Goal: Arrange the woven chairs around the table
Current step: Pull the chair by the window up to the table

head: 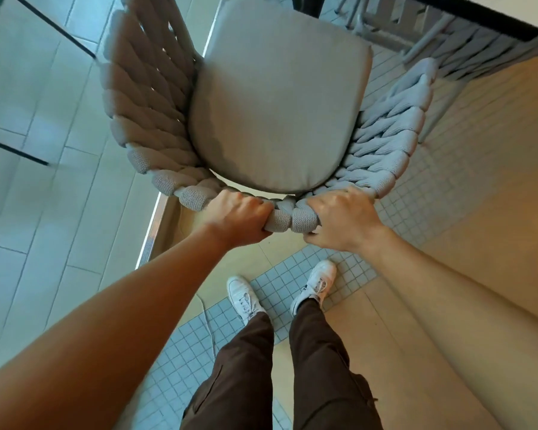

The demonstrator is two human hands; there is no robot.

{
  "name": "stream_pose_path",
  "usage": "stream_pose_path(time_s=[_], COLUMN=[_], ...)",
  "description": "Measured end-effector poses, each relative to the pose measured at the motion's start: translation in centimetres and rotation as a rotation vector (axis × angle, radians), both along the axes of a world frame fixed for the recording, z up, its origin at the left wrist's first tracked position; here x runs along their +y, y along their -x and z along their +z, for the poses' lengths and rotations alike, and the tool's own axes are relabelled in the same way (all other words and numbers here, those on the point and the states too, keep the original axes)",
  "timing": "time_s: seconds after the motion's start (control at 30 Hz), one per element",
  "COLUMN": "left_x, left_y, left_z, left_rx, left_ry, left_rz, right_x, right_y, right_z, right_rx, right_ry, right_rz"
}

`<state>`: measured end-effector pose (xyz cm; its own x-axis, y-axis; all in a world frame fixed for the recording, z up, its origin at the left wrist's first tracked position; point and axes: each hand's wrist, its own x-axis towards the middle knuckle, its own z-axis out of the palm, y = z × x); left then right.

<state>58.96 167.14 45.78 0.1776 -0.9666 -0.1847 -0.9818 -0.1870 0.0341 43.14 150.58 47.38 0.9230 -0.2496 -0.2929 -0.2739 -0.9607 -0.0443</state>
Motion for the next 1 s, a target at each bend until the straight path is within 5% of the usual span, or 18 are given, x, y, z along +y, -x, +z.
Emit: stream_pose_path(time_s=[0.27,0.4,1.0], left_x=[1.3,4.0,3.5], left_y=[-5.5,-10.7,-9.3], left_z=[0.6,1.8,-0.1], left_rx=[0.051,-0.018,0.027], left_ry=[-0.093,-0.083,-0.01], left_rz=[-0.243,-0.234,-0.207], right_x=[6.6,6.6,3.8], right_y=[-3.4,-3.8,-1.9], right_z=[-1.0,-1.5,-2.0], right_rx=[-0.018,-0.078,-0.223], right_ry=[-0.058,-0.062,-0.036], right_rz=[-0.187,-0.213,-0.081])
